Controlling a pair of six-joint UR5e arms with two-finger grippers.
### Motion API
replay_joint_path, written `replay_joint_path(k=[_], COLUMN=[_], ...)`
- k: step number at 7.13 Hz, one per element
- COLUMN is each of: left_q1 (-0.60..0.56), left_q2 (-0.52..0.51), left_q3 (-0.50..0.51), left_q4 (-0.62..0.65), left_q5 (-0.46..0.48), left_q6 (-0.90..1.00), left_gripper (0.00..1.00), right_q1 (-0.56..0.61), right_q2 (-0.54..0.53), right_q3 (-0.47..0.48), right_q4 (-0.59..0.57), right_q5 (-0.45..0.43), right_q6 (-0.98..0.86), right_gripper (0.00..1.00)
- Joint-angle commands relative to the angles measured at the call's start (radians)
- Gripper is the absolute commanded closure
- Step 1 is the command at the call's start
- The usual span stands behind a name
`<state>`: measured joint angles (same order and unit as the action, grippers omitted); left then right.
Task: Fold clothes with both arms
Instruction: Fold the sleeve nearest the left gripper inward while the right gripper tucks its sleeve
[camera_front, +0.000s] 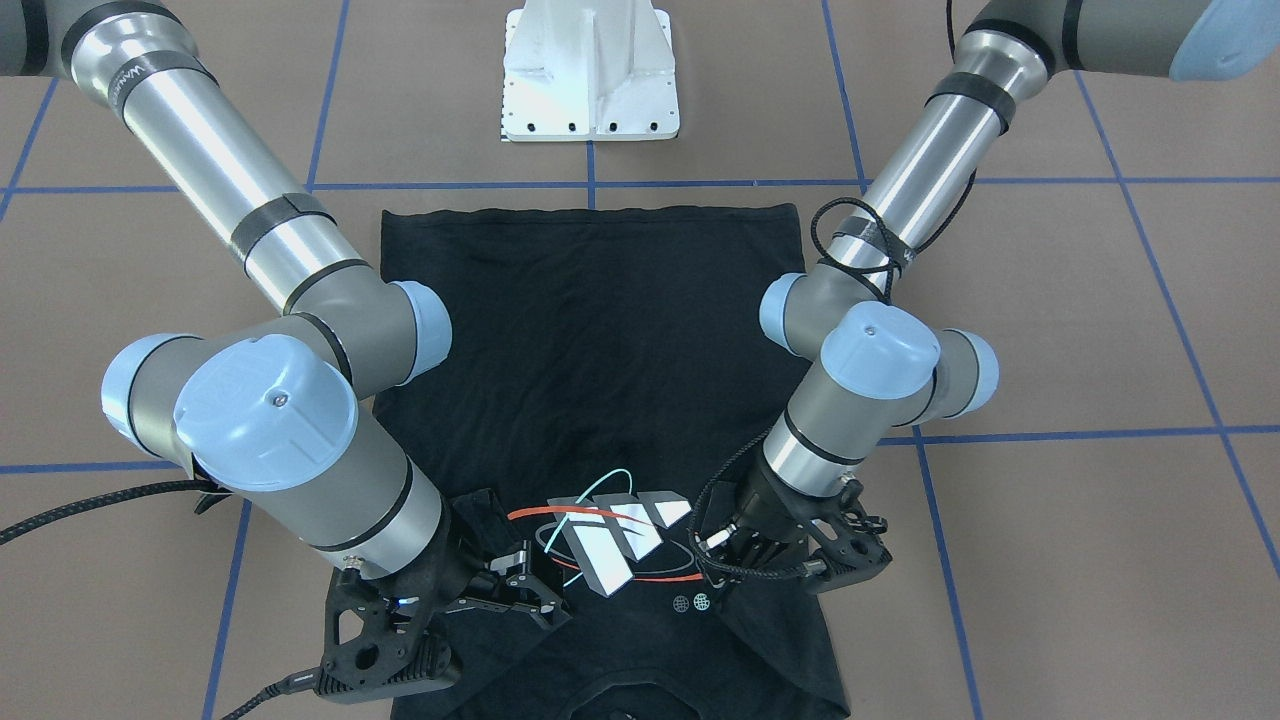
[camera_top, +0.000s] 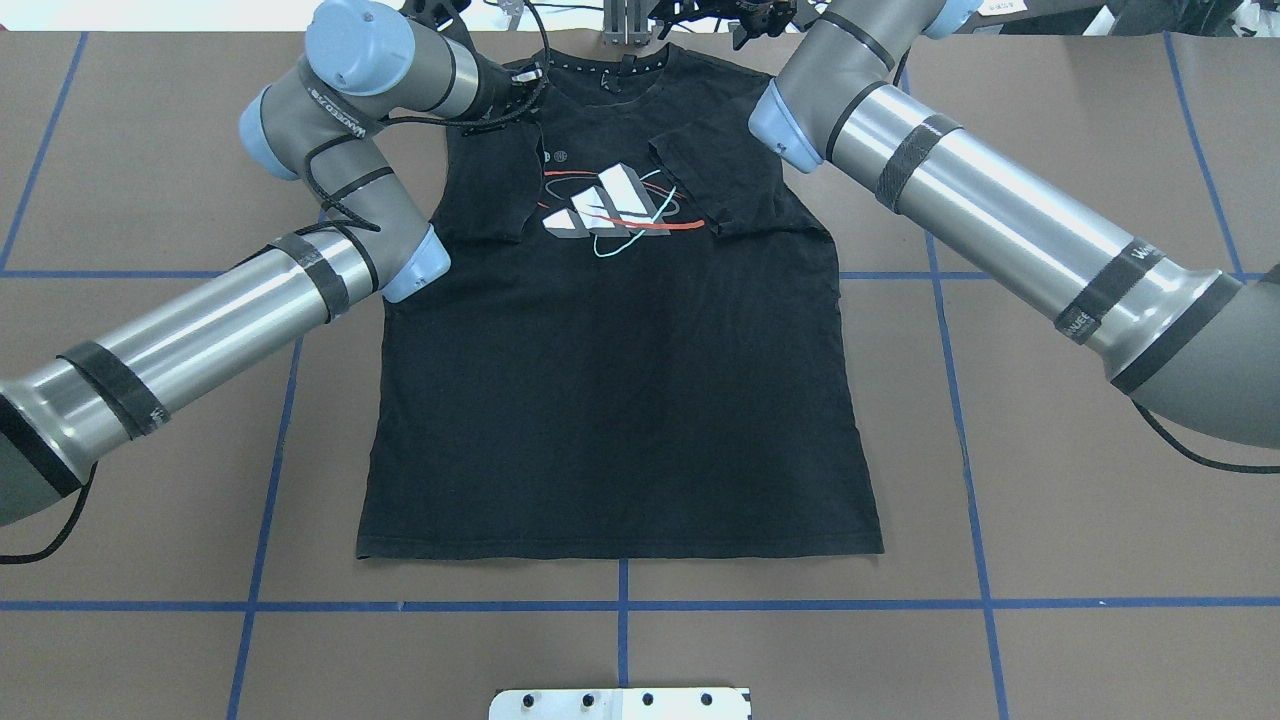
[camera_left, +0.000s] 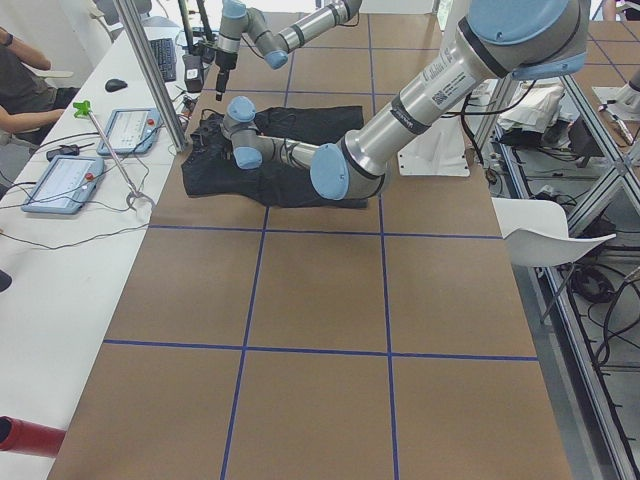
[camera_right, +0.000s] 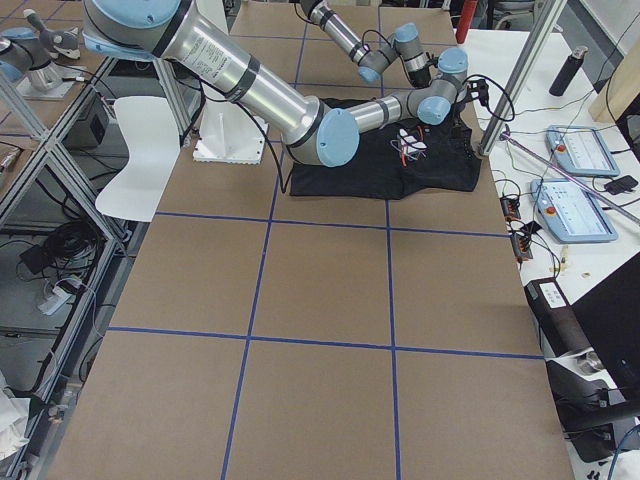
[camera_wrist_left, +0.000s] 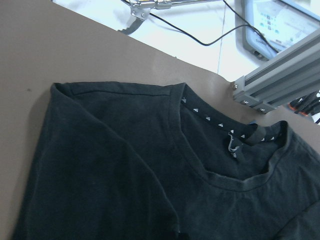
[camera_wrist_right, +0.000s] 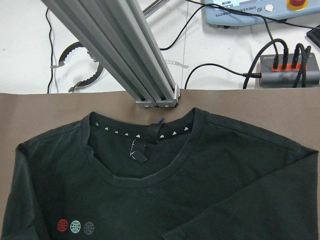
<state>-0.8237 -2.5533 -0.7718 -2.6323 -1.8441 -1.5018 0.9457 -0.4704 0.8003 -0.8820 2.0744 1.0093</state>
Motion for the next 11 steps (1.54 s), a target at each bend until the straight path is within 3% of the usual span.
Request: replay_joint_path(k=[1,2,3,8,9,11], left_q1=[0.017,0.017,0.017,-0.014,-0.023,-0.034], left_q2=[-0.008,-0.008,-0.008,-0.005,0.037,0.218], left_q3=[0.005,0.005,0.003,-0.050,-0.123,-0.374], left_q4=[-0.017,-0.023,-0.024,-0.037,-0.026,0.035], left_q5=[0.014,0.012,0.012,-0.033,-0.117,-0.242], left_q6=[-0.011,-0.011,-0.006,-0.015,-0.012,-0.011], left_gripper=[1.00,0.84,0.01,0.00,0.00,0.00], right_q1=[-0.001,-0.001,-0.001,0.004,0.007,0.010], right_q2=[-0.011,-0.014,-0.014,-0.022,-0.072,-0.239], right_q3=[0.000,0.000,0.000,0.014,0.086,0.355], right_q4=[0.003,0.003,0.000,-0.006,-0.047,-0.251], right_q5=[-0.002,-0.003,-0.003,0.036,0.093,0.142], right_q6=[-0.002,-0.002,-0.009,0.008,0.030,0.040], right_gripper=[0.01,0.01,0.01,0.01,0.01,0.01])
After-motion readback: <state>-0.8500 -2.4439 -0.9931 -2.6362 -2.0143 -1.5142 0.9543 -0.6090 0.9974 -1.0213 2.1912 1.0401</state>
